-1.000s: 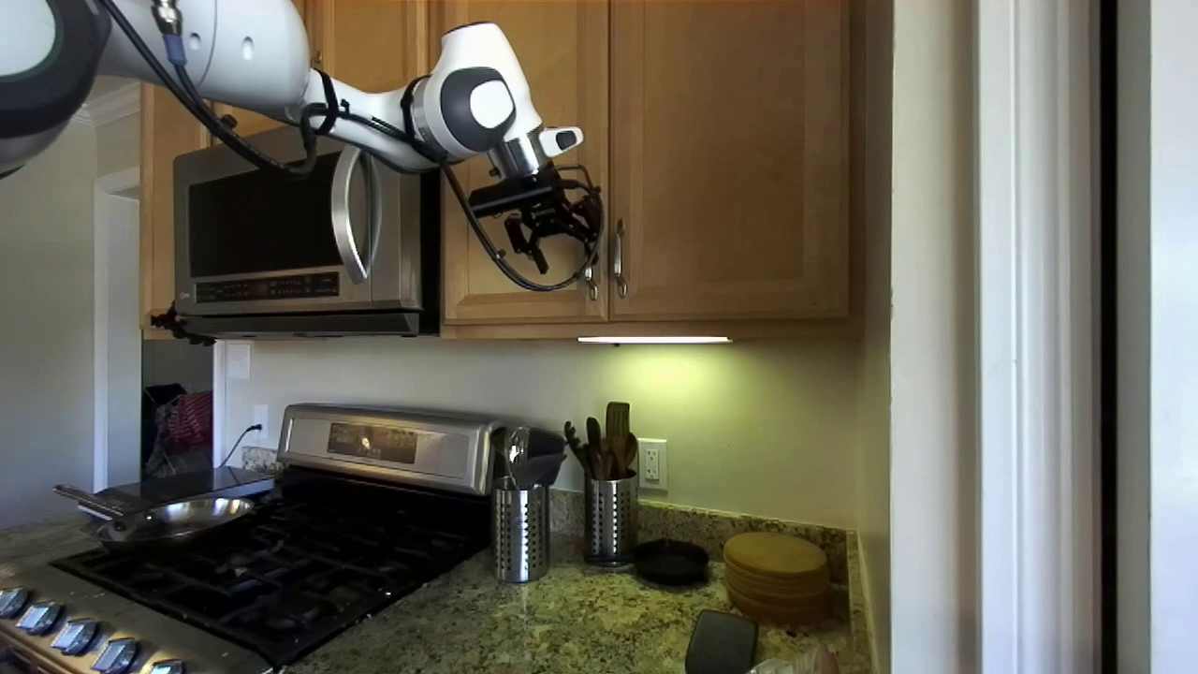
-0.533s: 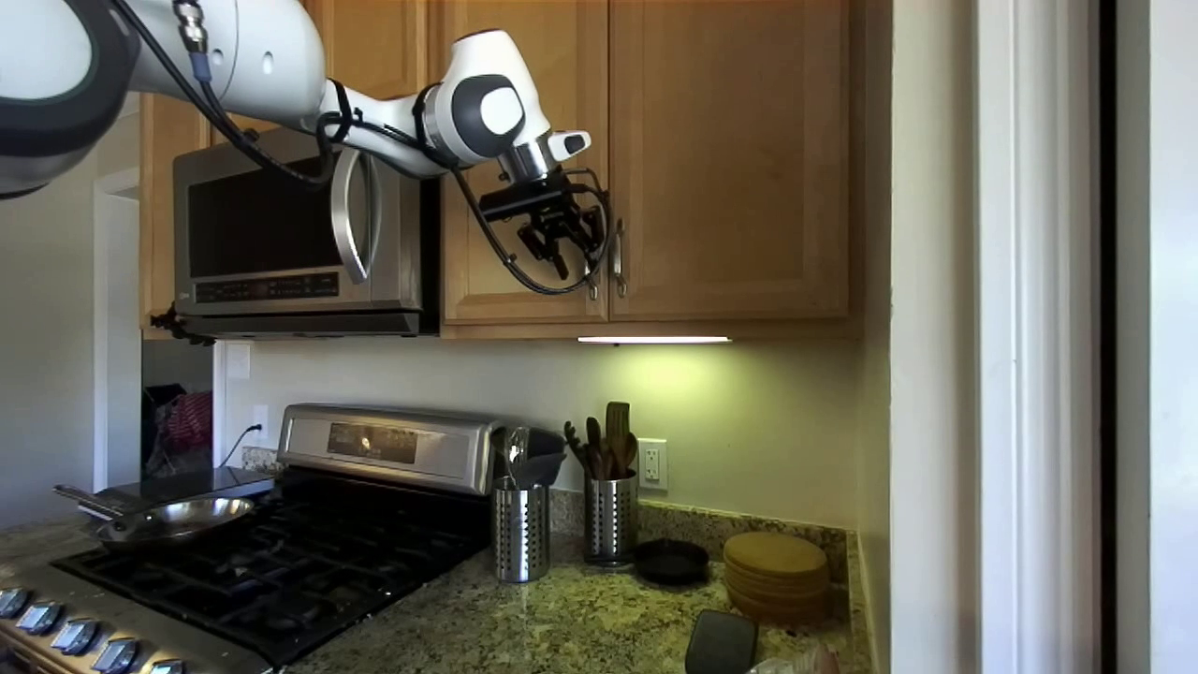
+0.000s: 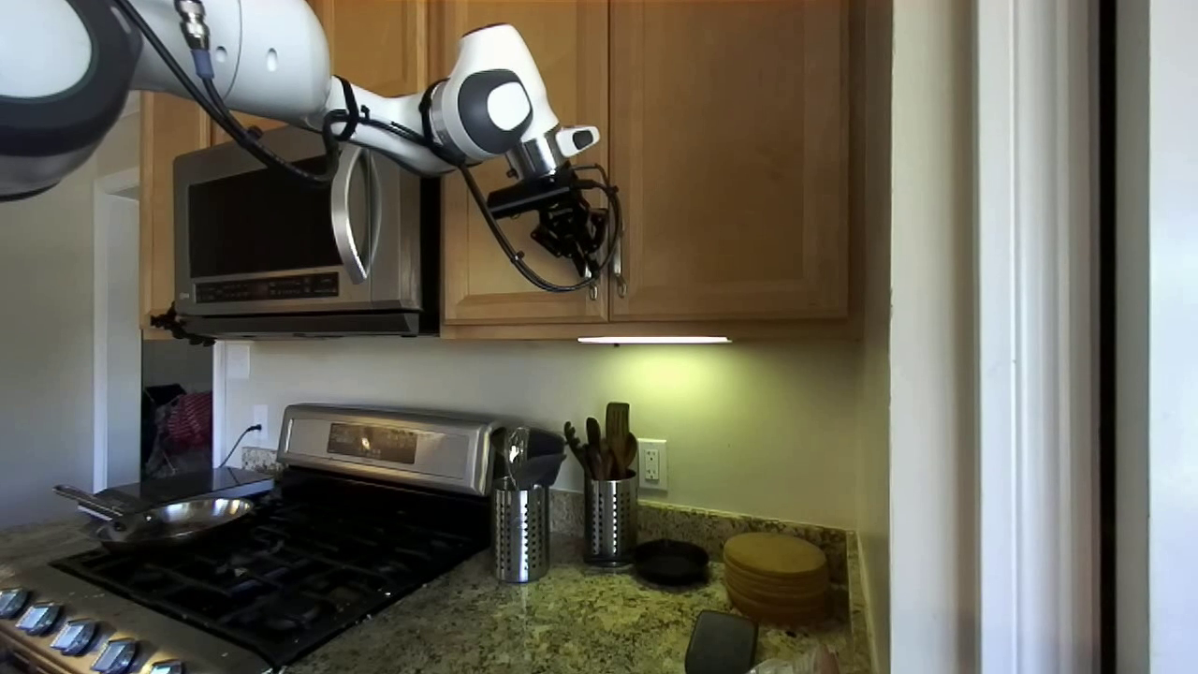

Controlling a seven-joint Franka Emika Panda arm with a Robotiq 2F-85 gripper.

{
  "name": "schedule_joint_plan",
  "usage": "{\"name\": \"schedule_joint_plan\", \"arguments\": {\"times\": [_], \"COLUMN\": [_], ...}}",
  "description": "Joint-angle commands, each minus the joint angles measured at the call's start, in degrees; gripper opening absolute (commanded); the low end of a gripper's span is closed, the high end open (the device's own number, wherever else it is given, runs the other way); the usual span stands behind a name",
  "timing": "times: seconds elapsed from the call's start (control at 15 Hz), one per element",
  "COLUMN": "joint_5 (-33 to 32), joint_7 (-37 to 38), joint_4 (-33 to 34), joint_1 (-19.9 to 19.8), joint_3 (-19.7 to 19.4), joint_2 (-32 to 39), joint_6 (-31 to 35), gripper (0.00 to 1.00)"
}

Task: Open the cupboard

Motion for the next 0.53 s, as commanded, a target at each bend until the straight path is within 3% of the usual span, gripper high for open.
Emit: {"name": "schedule_joint_plan", "arguments": {"times": [0.0, 0.47], "joint_5": [0.49, -0.72], "joint_7": [0.19, 1.99], "joint_4": [-1.08, -7.36], "joint_1": [0.43, 1.2], "joint_3": [0.47, 0.63], "joint_2": [-0.83, -5.69], "joint_6": [-0.62, 0.97], "gripper": [0.1, 0.09]}}
